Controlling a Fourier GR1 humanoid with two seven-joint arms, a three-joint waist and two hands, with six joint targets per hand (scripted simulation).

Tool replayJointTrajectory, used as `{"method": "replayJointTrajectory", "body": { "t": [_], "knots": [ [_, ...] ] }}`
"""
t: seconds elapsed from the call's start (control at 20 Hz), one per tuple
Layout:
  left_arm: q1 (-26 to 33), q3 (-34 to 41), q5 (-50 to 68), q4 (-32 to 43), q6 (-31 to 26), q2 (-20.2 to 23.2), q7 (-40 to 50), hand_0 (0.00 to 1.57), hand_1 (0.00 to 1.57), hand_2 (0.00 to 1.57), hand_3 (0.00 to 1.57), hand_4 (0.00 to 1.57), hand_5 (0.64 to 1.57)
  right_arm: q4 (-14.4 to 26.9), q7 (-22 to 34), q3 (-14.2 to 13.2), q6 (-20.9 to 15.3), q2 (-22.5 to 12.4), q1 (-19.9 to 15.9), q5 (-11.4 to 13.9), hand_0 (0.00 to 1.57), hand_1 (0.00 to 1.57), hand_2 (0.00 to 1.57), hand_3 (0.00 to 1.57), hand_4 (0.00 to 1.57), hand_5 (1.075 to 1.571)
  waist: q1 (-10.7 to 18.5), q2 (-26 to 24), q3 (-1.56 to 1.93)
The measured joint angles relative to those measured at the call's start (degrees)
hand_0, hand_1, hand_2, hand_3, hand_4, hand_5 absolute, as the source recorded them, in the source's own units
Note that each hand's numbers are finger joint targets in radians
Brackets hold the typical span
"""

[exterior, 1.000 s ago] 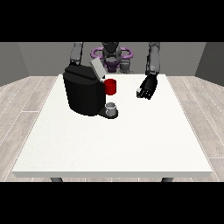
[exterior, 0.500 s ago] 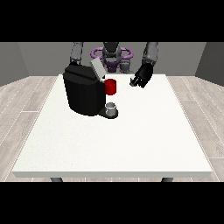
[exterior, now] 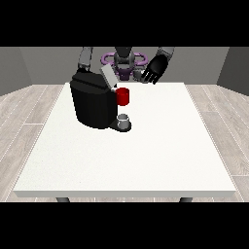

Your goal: Insert the coffee pod into the coffee machine and close the lid

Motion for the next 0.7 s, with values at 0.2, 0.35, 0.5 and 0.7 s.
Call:
{"method": "replayJointTrajectory", "body": {
  "t": [0.2,0.35,0.5,0.7],
  "knots": [
    [-2.5,1.9,1.3,-0.3,-2.6,0.3,0.8,0.98,0.98,1.20,1.37,0.51,1.571,-0.8,0.7,0.0,0.7,-0.2,-0.4,-0.2,0.00,0.00,0.00,0.00,0.00,1.571,-1.0,-0.3,0.00],
    [-5.4,4.3,2.6,0.5,-3.5,0.4,2.9,1.23,1.23,1.26,1.27,0.50,1.571,-2.1,1.4,0.5,1.2,0.4,-1.8,-0.7,0.00,0.00,0.00,0.00,0.00,1.571,-2.5,0.4,-0.01],
    [-8.3,6.3,3.4,1.0,-3.6,0.6,4.8,1.27,1.27,1.30,1.27,0.49,1.571,-3.3,0.4,1.2,1.6,0.6,-1.7,-1.1,0.00,0.00,0.00,0.00,0.00,1.571,-4.3,1.4,0.00],
    [-11.9,7.7,3.7,1.5,-4.6,1.9,5.9,1.16,1.16,1.25,1.27,0.48,1.571,-4.2,-0.9,1.4,0.3,1.0,-2.6,-0.7,0.00,0.00,0.00,0.00,0.00,1.571,-5.6,3.3,0.00]
  ]
}}
